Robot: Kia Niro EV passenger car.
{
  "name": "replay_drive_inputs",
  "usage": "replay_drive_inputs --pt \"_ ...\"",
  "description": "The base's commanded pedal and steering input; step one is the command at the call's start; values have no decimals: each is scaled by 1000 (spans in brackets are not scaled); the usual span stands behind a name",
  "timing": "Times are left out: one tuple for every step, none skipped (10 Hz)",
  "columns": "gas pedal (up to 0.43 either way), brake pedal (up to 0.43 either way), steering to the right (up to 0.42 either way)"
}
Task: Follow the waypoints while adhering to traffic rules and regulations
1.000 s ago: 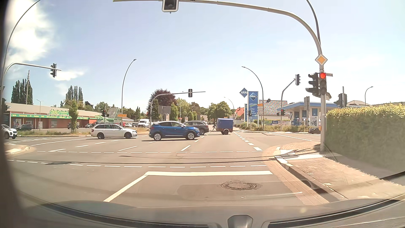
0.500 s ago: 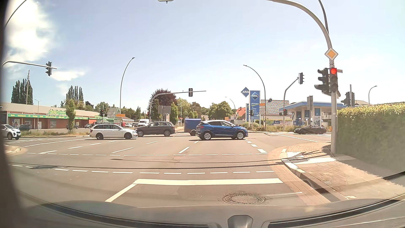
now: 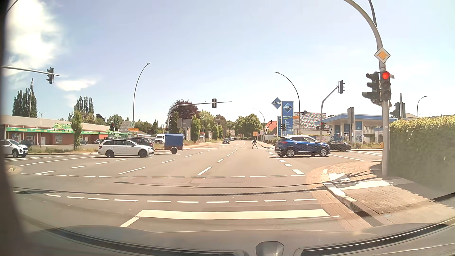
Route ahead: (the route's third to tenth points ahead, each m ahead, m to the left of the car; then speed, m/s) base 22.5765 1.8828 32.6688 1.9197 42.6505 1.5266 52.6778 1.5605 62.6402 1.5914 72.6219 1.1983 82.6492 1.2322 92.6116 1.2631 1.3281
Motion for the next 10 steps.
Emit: replay_drive_inputs --pt "0 250 -4" --pt "0 256 -4" --pt "0 256 -3" --pt "0 256 -4" --pt "0 262 -3" --pt "0 256 -4" --pt "0 262 -4" --pt "0 262 -4" --pt "0 262 -4" --pt "0 262 -4"
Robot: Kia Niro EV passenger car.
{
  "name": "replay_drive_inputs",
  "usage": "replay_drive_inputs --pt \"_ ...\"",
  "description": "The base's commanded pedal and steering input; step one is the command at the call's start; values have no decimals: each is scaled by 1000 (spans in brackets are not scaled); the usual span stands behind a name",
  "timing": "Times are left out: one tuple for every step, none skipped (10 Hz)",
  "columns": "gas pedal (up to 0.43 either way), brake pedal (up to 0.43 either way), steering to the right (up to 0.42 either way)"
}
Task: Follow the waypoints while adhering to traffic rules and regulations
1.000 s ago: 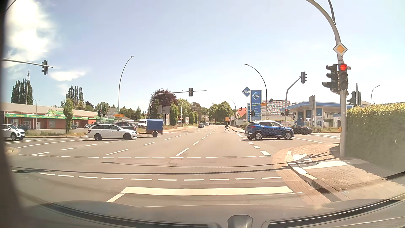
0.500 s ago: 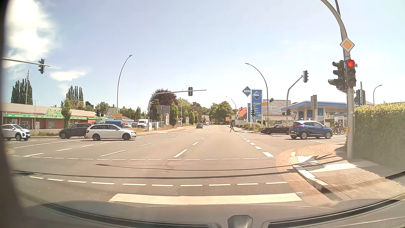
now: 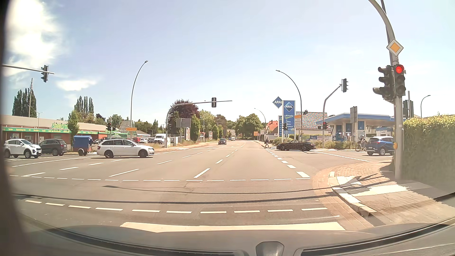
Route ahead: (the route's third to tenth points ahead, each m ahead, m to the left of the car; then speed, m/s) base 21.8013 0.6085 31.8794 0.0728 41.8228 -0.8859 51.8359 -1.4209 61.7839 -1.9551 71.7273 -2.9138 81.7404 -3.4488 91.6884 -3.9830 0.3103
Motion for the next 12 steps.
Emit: replay_drive_inputs --pt "0 262 -4" --pt "0 262 -4" --pt "0 262 -4" --pt "0 250 -3" --pt "0 238 -4" --pt "0 238 -3" --pt "0 244 -3" --pt "0 256 -3" --pt "0 250 -3" --pt "0 250 -3" --pt "0 250 -3" --pt "0 256 -3"
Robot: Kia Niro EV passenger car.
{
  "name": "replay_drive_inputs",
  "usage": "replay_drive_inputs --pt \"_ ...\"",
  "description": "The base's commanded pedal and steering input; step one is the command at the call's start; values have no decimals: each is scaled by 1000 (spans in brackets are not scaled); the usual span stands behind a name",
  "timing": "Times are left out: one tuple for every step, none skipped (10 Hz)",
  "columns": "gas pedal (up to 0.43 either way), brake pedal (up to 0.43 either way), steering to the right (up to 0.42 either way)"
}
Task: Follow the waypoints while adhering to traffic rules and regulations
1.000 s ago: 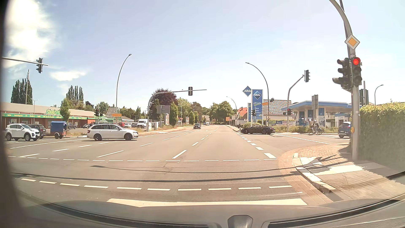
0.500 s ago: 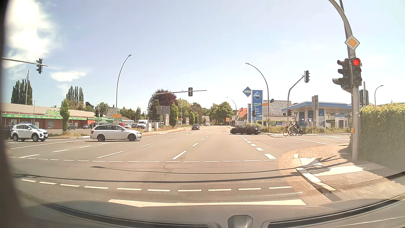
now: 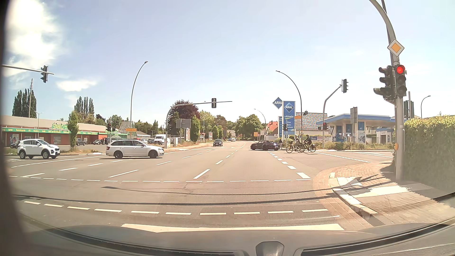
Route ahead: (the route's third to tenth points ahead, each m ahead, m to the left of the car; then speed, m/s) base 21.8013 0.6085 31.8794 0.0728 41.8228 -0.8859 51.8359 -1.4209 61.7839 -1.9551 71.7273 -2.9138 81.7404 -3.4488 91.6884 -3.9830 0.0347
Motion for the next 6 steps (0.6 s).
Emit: replay_drive_inputs --pt "0 256 -3" --pt "0 256 -3" --pt "0 256 -3" --pt "0 256 -3" --pt "0 256 -3" --pt "0 256 -3"
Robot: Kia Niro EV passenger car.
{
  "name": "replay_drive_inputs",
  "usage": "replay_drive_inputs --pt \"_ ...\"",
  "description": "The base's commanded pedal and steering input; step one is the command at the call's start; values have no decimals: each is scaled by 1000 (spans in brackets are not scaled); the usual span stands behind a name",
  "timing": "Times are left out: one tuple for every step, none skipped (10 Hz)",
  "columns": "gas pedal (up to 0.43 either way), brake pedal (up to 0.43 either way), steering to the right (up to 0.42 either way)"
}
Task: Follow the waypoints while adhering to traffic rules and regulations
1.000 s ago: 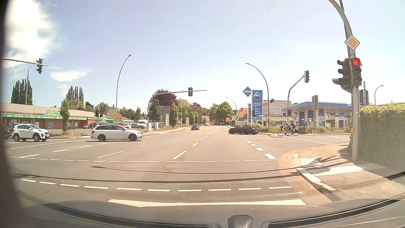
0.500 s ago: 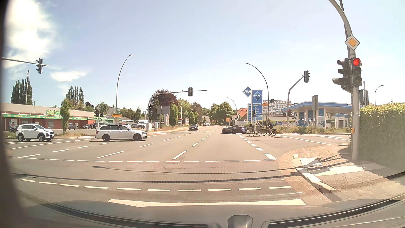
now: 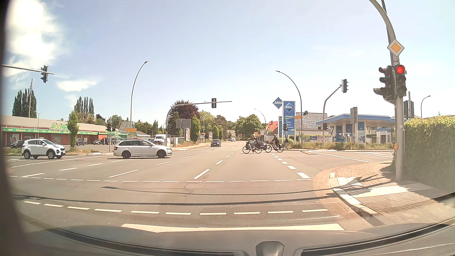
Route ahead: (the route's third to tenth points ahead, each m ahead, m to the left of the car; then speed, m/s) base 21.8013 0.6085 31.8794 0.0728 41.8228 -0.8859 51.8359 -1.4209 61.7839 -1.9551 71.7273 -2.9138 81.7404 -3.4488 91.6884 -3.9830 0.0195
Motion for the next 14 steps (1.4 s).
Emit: replay_drive_inputs --pt "0 256 -3" --pt "0 256 -3" --pt "0 256 -3" --pt "0 256 -3" --pt "0 256 -3" --pt "0 256 -4" --pt "0 256 -3" --pt "0 256 -3" --pt "0 256 -3" --pt "0 250 -4" --pt "0 256 -3" --pt "0 256 -3" --pt "0 256 -3" --pt "0 256 -3"
